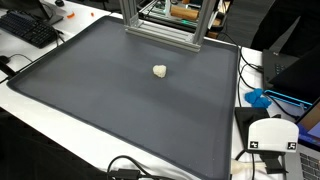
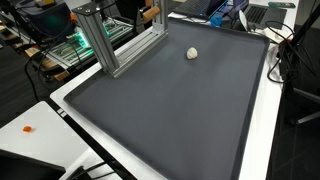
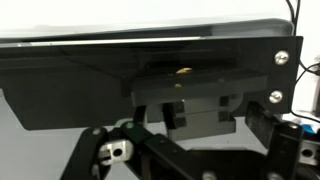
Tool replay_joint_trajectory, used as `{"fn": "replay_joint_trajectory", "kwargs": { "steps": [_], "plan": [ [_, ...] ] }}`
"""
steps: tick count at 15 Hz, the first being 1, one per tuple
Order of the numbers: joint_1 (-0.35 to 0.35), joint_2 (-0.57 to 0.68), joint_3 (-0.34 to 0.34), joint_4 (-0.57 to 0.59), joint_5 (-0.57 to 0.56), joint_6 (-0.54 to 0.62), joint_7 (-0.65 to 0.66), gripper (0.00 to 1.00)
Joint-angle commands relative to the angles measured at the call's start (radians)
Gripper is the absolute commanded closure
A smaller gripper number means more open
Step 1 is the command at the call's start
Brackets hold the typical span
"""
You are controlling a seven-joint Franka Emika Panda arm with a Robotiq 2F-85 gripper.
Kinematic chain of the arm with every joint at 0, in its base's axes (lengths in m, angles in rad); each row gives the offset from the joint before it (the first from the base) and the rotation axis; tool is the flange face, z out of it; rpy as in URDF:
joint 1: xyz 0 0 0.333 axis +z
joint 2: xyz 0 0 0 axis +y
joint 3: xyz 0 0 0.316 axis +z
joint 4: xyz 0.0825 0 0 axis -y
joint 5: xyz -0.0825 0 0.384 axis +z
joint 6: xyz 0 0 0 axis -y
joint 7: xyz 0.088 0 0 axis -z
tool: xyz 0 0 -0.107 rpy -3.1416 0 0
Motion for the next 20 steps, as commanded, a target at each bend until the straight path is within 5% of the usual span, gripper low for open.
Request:
{"fn": "replay_joint_trajectory", "kwargs": {
  "steps": [1, 10, 17, 20],
  "plan": [
    [0.008, -0.026, -0.002, -0.038, 0.006, 0.018, -0.015, 0.00],
    [0.013, -0.018, -0.003, -0.044, 0.012, 0.023, -0.023, 0.06],
    [0.012, -0.019, -0.003, -0.039, 0.009, 0.031, -0.030, 0.64],
    [0.012, -0.015, -0.002, -0.035, 0.007, 0.032, -0.032, 0.65]
  ]
}}
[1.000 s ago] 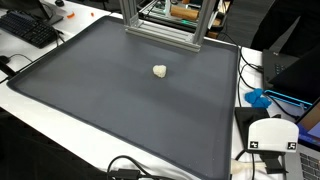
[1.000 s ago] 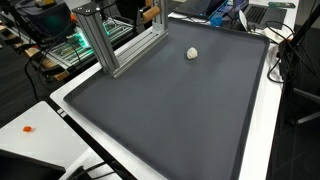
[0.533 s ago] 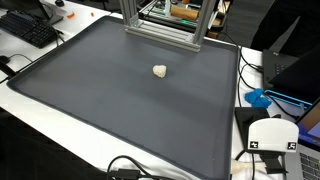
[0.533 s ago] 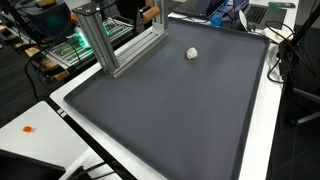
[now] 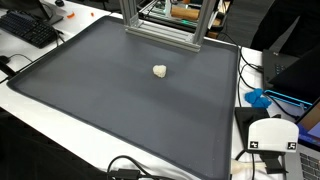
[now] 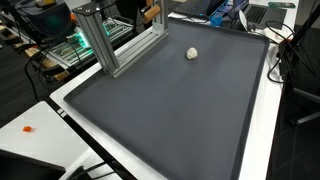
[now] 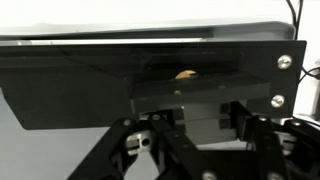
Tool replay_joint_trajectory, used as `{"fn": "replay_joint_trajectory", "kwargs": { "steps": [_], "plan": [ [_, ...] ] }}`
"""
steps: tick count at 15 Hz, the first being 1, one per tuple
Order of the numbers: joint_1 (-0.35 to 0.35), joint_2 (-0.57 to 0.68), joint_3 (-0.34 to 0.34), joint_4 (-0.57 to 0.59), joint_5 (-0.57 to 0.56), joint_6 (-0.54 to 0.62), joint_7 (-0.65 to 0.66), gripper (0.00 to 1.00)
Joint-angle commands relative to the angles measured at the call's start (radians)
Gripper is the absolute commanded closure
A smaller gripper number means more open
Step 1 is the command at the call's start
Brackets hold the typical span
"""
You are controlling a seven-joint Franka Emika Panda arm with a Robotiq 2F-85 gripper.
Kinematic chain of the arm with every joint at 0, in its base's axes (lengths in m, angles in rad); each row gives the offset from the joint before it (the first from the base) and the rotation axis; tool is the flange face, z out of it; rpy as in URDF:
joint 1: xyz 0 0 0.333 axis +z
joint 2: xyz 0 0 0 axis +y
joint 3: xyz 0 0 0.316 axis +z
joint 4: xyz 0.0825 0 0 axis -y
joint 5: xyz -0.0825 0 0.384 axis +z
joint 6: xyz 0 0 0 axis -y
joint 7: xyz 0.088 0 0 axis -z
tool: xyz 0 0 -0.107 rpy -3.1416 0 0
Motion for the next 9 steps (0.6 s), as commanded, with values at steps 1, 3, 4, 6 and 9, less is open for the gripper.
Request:
{"fn": "replay_joint_trajectory", "kwargs": {
  "steps": [1, 3, 4, 6, 9],
  "plan": [
    [0.008, -0.009, -0.002, -0.021, 0.006, 0.024, -0.015, 0.65],
    [0.005, -0.004, -0.001, -0.004, -0.003, 0.017, -0.017, 0.65],
    [0.002, 0.001, -0.002, 0.012, -0.008, 0.013, -0.018, 0.65],
    [-0.001, 0.016, -0.003, 0.043, -0.020, 0.006, -0.023, 0.65],
    [-0.006, 0.049, -0.001, 0.104, -0.045, -0.005, -0.035, 0.65]
  ]
}}
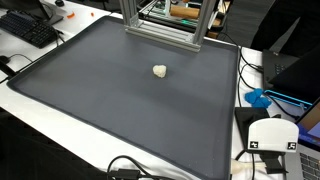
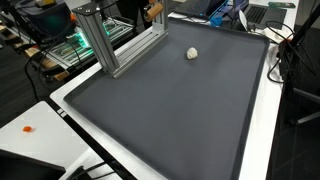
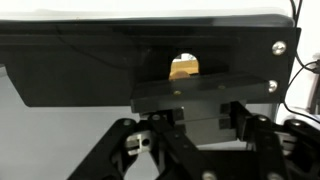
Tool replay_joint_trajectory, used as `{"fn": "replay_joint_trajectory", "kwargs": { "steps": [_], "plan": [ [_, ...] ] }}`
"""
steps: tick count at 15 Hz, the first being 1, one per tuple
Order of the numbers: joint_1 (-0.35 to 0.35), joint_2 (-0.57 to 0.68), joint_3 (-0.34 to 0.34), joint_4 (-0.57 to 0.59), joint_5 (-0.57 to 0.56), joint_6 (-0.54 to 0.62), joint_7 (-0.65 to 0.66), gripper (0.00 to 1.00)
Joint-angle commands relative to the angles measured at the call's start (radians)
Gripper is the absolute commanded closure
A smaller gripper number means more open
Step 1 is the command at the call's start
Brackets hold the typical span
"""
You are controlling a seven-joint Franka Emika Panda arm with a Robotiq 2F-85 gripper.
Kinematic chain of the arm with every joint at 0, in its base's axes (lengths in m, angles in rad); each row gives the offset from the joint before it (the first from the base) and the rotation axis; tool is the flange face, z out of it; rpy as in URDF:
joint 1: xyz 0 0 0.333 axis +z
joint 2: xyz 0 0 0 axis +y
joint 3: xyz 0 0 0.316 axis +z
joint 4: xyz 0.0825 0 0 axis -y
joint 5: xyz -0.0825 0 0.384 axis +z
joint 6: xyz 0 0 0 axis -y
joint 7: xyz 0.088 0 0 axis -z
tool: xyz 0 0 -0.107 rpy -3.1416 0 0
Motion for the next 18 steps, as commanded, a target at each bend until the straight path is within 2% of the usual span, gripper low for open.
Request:
{"fn": "replay_joint_trajectory", "kwargs": {
  "steps": [1, 5, 8, 18],
  "plan": [
    [-0.006, 0.046, -0.002, 0.085, -0.037, -0.009, -0.023, 0.65],
    [-0.013, 0.120, -0.001, 0.169, -0.060, 0.020, -0.025, 0.65],
    [-0.011, 0.180, -0.001, 0.204, -0.053, 0.082, -0.025, 0.65],
    [-0.003, 0.321, -0.013, 0.156, -0.043, 0.379, -0.067, 0.65]
  ]
}}
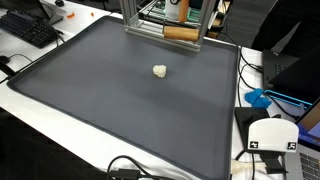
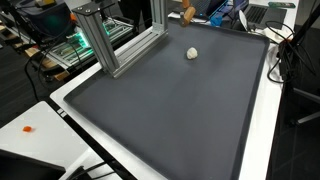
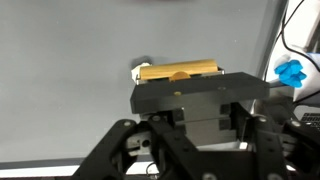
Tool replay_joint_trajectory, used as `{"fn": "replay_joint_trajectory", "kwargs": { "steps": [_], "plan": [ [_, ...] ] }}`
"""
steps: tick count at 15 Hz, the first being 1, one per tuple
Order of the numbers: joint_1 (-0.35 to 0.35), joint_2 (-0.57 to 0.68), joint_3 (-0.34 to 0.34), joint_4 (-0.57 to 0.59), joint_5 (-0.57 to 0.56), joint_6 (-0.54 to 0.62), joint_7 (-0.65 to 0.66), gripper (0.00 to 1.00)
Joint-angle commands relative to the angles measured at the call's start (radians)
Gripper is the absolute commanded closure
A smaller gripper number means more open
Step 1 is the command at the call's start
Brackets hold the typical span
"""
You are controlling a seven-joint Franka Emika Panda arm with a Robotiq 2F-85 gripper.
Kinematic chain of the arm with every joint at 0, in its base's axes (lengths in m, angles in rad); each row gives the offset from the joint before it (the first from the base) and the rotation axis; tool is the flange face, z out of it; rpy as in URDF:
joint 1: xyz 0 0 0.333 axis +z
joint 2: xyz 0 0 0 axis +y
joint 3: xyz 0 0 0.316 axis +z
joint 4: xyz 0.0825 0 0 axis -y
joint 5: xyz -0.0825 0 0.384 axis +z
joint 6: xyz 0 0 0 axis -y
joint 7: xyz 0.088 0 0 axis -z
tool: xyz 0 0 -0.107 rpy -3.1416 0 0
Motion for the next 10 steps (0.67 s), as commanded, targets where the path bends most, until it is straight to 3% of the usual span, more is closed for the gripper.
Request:
{"fn": "replay_joint_trajectory", "kwargs": {
  "steps": [1, 10],
  "plan": [
    [0.003, 0.037, -0.013, -0.023, -0.004, 0.086, -0.019, 0.65],
    [-0.017, 0.153, -0.028, -0.024, -0.071, 0.200, -0.003, 0.65]
  ]
}}
